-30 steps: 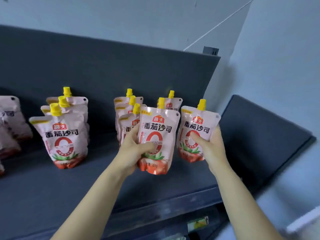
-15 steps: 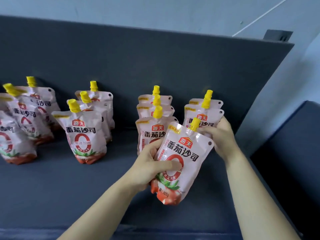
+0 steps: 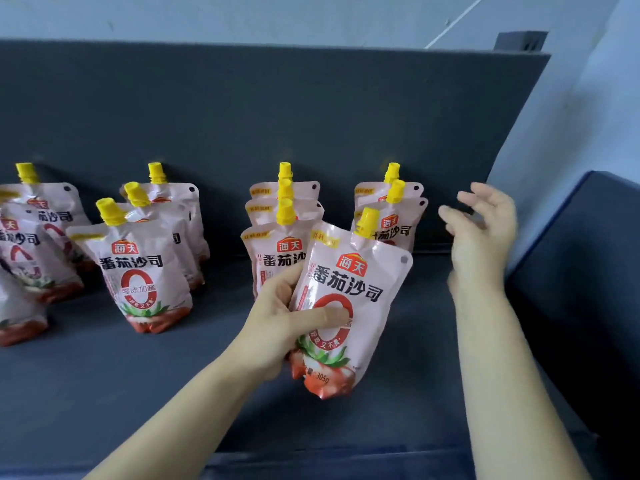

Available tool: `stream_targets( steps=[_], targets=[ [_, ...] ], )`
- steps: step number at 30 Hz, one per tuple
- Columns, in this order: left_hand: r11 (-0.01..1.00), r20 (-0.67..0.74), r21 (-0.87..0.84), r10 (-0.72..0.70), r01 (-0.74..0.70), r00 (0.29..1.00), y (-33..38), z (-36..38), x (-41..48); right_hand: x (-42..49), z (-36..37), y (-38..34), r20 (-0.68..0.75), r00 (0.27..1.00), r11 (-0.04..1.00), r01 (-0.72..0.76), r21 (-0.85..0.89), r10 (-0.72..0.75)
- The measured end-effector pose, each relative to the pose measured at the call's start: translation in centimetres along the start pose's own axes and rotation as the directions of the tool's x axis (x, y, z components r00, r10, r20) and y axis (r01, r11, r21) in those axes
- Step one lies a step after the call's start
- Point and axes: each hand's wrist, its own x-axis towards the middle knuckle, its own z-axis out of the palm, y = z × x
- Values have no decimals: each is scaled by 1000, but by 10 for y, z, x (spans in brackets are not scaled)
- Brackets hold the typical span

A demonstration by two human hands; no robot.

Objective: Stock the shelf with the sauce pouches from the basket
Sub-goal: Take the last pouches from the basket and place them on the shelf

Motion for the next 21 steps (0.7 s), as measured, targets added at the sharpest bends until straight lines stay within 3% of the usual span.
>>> stream_targets(
  steps=[1, 3, 5, 7, 10, 13, 15, 16, 18, 21],
  targets=[
    [999, -20, -32, 34, -35, 999, 6, 5, 1, -9, -4, -12, 13, 1000, 998, -22, 50, 22],
    [992, -63, -96, 81, -86, 995, 19, 17, 6, -33, -8, -29, 263, 955, 981, -167, 97, 137],
    [984, -77, -144, 98, -109, 992, 33, 33, 14, -51, -8, -41, 515, 828, 961, -276, 28, 223],
    [981, -92, -144, 121, -133, 988, 46, 50, 24, -63, -5, -54, 631, 743, 950, -310, 29, 224],
    [971, -146, -117, 192, -209, 971, 62, 73, 34, -65, -5, -71, 587, 780, 952, -302, 52, 216],
    [964, -186, -142, 198, -226, 962, 72, 86, 41, -66, -12, -78, 550, 790, 911, -395, 119, 271],
    [960, -135, 53, 278, -273, 951, 75, 85, 42, -64, -15, -77, 522, 795, 879, -449, 164, 309],
    [921, -72, 206, 351, -330, 934, 76, 81, 40, -63, -15, -76, 516, 792, 863, -473, 180, 326],
    [728, 142, 479, 488, -491, 861, 80, 68, 34, -60, -16, -76, 495, 791, 831, -513, 216, 360],
    [353, 479, 674, 459, -649, 748, 76, 50, 24, -54, -19, -73, 485, 785, 801, -545, 248, 384]
  ],
)
